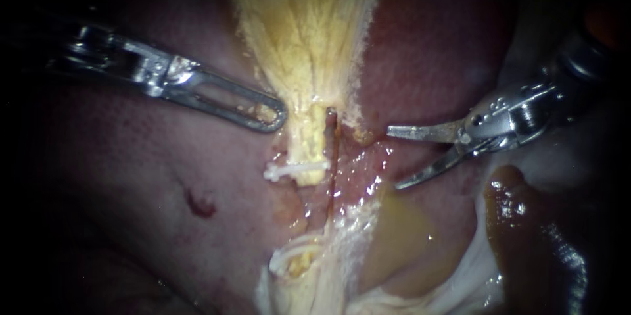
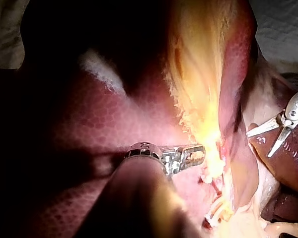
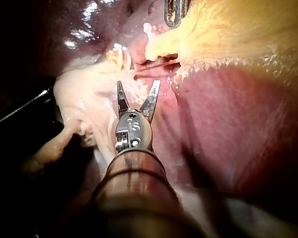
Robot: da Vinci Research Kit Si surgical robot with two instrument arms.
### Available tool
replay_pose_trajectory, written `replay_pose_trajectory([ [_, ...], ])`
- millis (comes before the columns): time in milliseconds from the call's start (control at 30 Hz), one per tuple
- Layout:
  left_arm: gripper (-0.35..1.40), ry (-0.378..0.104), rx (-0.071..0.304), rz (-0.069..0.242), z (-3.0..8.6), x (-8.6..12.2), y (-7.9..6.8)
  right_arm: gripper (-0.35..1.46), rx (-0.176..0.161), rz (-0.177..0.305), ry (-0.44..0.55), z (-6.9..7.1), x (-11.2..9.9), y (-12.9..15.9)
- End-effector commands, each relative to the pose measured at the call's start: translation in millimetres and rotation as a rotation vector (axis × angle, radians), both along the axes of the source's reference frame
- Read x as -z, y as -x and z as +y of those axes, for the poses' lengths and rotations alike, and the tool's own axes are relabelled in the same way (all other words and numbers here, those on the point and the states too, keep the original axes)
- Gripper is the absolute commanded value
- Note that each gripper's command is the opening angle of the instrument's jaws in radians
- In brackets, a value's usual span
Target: Go back from the cut left tube
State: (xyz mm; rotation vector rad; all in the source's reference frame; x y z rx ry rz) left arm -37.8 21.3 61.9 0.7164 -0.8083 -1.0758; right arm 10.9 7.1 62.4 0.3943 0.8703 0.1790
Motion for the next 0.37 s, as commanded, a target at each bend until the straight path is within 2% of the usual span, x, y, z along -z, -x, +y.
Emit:
replay_pose_trajectory([
  [33,-0.35,0.001,-0.002,-0.001,0.1,-0.2,-0.1,1.45,-0.001,0.0,0.0,0.0,0.0,0.0],
  [267,-0.35,0.0,-0.003,-0.001,0.2,-0.2,-0.2,1.45,-0.001,0.0,0.0,0.1,0.0,0.0],
  [367,-0.35,-0.001,-0.004,-0.002,0.2,0.0,-0.4,1.45,0.009,0.007,-0.003,0.1,0.0,-0.1],
])
